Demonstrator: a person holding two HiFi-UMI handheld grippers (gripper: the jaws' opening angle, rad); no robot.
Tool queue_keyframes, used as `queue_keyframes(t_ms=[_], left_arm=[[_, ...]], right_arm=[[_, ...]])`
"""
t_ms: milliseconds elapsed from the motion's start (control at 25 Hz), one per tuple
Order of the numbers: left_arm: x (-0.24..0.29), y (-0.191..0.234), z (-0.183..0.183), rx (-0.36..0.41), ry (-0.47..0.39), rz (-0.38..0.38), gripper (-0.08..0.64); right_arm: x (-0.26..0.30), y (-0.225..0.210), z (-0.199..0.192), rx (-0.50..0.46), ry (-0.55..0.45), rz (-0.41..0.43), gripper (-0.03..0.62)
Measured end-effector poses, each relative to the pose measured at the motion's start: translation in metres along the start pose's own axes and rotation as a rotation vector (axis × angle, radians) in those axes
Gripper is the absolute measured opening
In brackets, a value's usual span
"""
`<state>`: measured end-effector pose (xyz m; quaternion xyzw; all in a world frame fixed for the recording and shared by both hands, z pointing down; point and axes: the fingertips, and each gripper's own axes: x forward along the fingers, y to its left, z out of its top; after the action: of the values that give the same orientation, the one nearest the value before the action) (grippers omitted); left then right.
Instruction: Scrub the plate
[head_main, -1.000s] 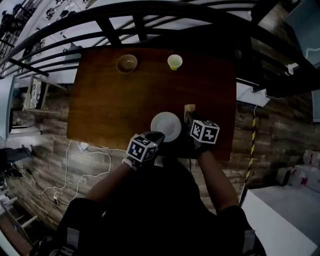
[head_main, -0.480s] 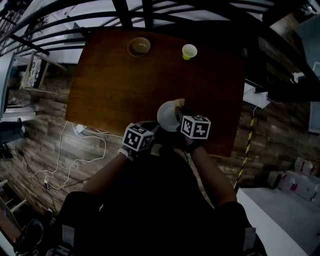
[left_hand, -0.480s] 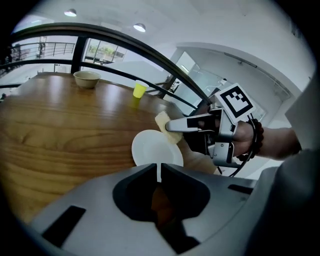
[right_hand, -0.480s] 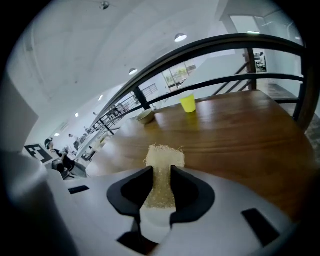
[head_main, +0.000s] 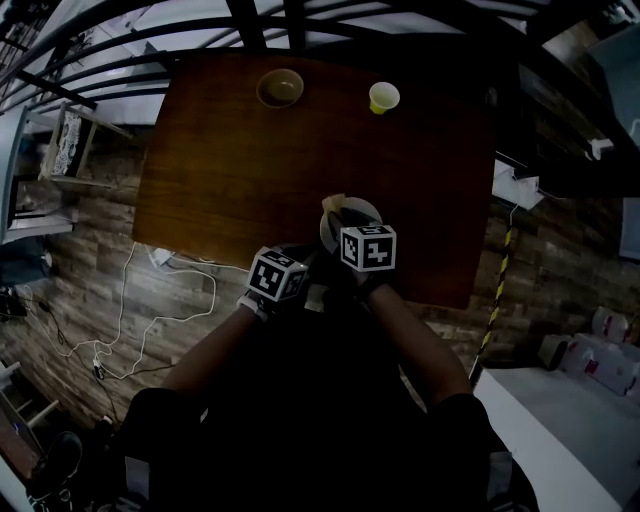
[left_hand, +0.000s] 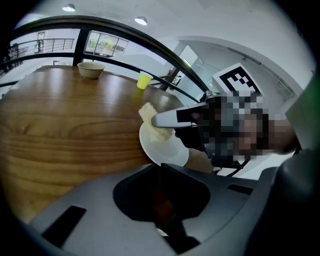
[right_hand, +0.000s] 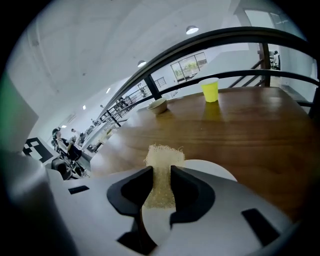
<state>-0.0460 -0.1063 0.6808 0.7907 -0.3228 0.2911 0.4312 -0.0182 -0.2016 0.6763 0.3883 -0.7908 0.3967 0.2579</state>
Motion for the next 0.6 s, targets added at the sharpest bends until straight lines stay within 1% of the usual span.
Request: queue_keyframes(t_ms=[160,280,360,480,600], left_arm=[[0.010,0.001,0.008,0.021,0.021,-0.002,0.025],[0.016,0.000,0.010,0.001,0.016,-0.014,0.025],[0.019,0.003,0.011,-0.035,0.007,-0.021,0.025],[0.025,0.012,0.011,-0.126,-0.015,-0.030,0.025],[0.023,0.024,0.016,-0.204,-0.034,-0.021,0.025]], right_arm=[[-0.011,-0.029,0.002,0.047,-0.023,-0.042,0.120],[-0.022,-0.047,-0.001,0.070,-0.039,-0.063,0.120],[-0.029,-0.055,-0.002,0.077,-0.048,-0.074,0.120],[-0.036,-0.065,-0.003,0.088,-0.062,-0.088,0.120],[-0.046,-0.074,-0.006,0.114,-0.071,-0.107,0.120]])
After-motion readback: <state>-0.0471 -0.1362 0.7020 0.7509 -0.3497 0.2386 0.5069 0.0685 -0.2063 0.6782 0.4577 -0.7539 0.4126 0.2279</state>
